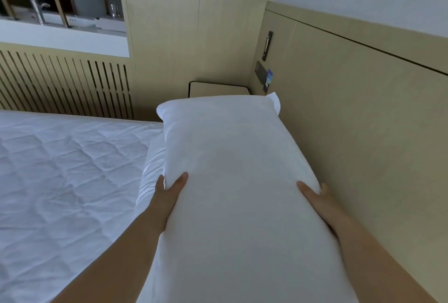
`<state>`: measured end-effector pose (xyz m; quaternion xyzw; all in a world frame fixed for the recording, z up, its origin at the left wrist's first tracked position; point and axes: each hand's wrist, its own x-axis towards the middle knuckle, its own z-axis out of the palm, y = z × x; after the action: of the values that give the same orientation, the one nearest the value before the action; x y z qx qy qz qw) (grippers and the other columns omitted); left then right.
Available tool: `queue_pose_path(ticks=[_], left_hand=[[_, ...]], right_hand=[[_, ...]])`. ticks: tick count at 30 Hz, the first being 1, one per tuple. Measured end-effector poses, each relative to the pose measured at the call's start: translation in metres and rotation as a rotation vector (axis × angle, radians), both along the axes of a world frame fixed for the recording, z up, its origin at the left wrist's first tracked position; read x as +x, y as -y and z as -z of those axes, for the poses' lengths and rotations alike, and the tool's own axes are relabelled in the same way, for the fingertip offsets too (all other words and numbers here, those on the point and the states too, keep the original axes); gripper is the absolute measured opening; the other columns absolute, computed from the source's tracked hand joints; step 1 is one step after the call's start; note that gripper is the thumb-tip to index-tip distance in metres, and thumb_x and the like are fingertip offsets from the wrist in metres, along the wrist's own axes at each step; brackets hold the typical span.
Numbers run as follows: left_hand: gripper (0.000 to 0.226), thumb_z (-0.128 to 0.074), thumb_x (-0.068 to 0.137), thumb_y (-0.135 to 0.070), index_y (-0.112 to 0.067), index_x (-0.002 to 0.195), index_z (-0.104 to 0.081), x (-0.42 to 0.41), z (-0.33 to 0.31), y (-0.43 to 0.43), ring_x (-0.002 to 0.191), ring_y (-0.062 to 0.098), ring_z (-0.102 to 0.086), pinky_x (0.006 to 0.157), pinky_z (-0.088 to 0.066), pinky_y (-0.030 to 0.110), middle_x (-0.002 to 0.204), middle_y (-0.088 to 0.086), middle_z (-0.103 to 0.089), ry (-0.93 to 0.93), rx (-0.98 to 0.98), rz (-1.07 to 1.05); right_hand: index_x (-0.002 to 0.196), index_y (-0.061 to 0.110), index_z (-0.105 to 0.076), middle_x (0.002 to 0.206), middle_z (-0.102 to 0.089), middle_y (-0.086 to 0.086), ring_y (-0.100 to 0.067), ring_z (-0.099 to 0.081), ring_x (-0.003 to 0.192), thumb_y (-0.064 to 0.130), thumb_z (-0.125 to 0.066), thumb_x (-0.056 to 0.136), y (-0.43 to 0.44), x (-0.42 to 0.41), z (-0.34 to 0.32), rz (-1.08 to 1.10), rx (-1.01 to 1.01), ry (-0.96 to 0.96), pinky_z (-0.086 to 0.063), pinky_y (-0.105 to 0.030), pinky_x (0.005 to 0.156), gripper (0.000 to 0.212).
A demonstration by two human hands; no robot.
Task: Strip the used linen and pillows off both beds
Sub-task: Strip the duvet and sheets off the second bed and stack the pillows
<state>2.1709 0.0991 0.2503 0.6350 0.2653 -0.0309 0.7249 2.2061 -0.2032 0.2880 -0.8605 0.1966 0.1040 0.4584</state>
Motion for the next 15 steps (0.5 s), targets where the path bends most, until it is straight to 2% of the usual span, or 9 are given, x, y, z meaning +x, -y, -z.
queue_pose_path(ticks=[2, 4, 7, 9, 10, 11, 13, 14, 15], left_hand=[[0.084, -0.065, 0.081, -0.044, -0.022, 0.147, -0.018, 0.004, 0.003, -0.001, 0.124, 0.027, -0.046, 0.103, -0.039, 0.040, 0.145, 0.004, -0.037, 0.019, -0.036, -0.007], [0.072, -0.068, 0.080, -0.036, -0.015, 0.140, -0.034, 0.007, 0.003, 0.002, 0.112, 0.027, -0.052, 0.094, -0.043, 0.036, 0.131, 0.005, -0.051, 0.040, 0.016, -0.030], [0.057, -0.065, 0.083, -0.022, -0.010, 0.134, -0.042, 0.013, -0.007, 0.002, 0.111, 0.030, -0.053, 0.089, -0.042, 0.035, 0.127, 0.011, -0.054, 0.066, 0.114, -0.114], [0.051, -0.065, 0.084, -0.019, -0.008, 0.130, -0.046, 0.020, -0.021, 0.001, 0.104, 0.028, -0.052, 0.082, -0.037, 0.031, 0.115, 0.010, -0.058, 0.101, 0.176, -0.112], [0.049, -0.063, 0.084, -0.019, -0.005, 0.128, -0.047, 0.025, -0.030, 0.001, 0.104, 0.029, -0.052, 0.080, -0.034, 0.027, 0.108, 0.008, -0.058, 0.127, 0.234, -0.090], [0.047, -0.060, 0.085, -0.017, -0.002, 0.128, -0.047, 0.030, -0.040, 0.001, 0.110, 0.032, -0.051, 0.077, -0.033, 0.021, 0.110, 0.011, -0.059, 0.155, 0.299, -0.063], [0.043, -0.053, 0.091, -0.004, 0.006, 0.131, -0.041, 0.043, -0.062, 0.001, 0.124, 0.036, -0.043, 0.064, -0.033, 0.012, 0.128, 0.022, -0.051, 0.230, 0.377, -0.093], [0.041, -0.049, 0.092, -0.002, 0.008, 0.131, -0.040, 0.051, -0.074, 0.001, 0.126, 0.037, -0.041, 0.062, -0.033, 0.014, 0.133, 0.025, -0.047, 0.262, 0.379, -0.118], [0.041, -0.047, 0.093, -0.003, 0.009, 0.132, -0.039, 0.058, -0.080, -0.001, 0.127, 0.037, -0.041, 0.067, -0.034, 0.019, 0.135, 0.026, -0.045, 0.286, 0.381, -0.115]], right_hand=[[0.148, 0.014, -0.014, 0.150, -0.030, -0.008, -0.028, -0.034, 0.135, 0.050, -0.058, 0.083, -0.004, 0.002, 0.003, -0.005, 0.078, 0.006, -0.029, -0.041, 0.111, 0.086], [0.145, 0.011, -0.026, 0.144, -0.040, -0.008, -0.025, -0.043, 0.127, 0.039, -0.059, 0.085, -0.014, 0.005, -0.001, -0.019, 0.086, 0.041, -0.036, -0.038, 0.106, 0.074], [0.125, 0.007, -0.047, 0.114, -0.059, -0.005, -0.017, -0.054, 0.093, 0.013, -0.053, 0.090, -0.031, 0.008, -0.019, -0.053, 0.093, 0.168, -0.043, -0.024, 0.074, 0.036], [0.103, 0.015, -0.051, 0.086, -0.057, 0.004, -0.007, -0.051, 0.072, 0.006, -0.050, 0.091, -0.041, 0.007, -0.040, -0.094, 0.102, 0.294, -0.040, -0.014, 0.056, 0.015], [0.096, 0.016, -0.051, 0.078, -0.054, 0.006, -0.006, -0.048, 0.068, 0.006, -0.048, 0.091, -0.044, 0.006, -0.048, -0.109, 0.085, 0.354, -0.039, -0.012, 0.054, 0.011], [0.092, 0.013, -0.053, 0.075, -0.053, 0.003, -0.009, -0.047, 0.067, 0.007, -0.047, 0.092, -0.049, 0.009, -0.058, -0.125, 0.054, 0.402, -0.039, -0.015, 0.056, 0.008], [0.085, 0.003, -0.054, 0.074, -0.052, -0.005, -0.010, -0.049, 0.066, 0.011, -0.048, 0.092, -0.050, 0.020, -0.069, -0.109, 0.030, 0.451, -0.037, -0.027, 0.067, 0.012], [0.077, 0.002, -0.052, 0.072, -0.050, -0.006, -0.006, -0.051, 0.063, 0.014, -0.050, 0.089, -0.049, 0.027, -0.073, -0.090, 0.043, 0.459, -0.036, -0.031, 0.072, 0.017], [0.075, 0.001, -0.050, 0.072, -0.049, -0.006, -0.004, -0.053, 0.063, 0.017, -0.050, 0.087, -0.047, 0.031, -0.077, -0.071, 0.027, 0.457, -0.036, -0.034, 0.076, 0.020]])
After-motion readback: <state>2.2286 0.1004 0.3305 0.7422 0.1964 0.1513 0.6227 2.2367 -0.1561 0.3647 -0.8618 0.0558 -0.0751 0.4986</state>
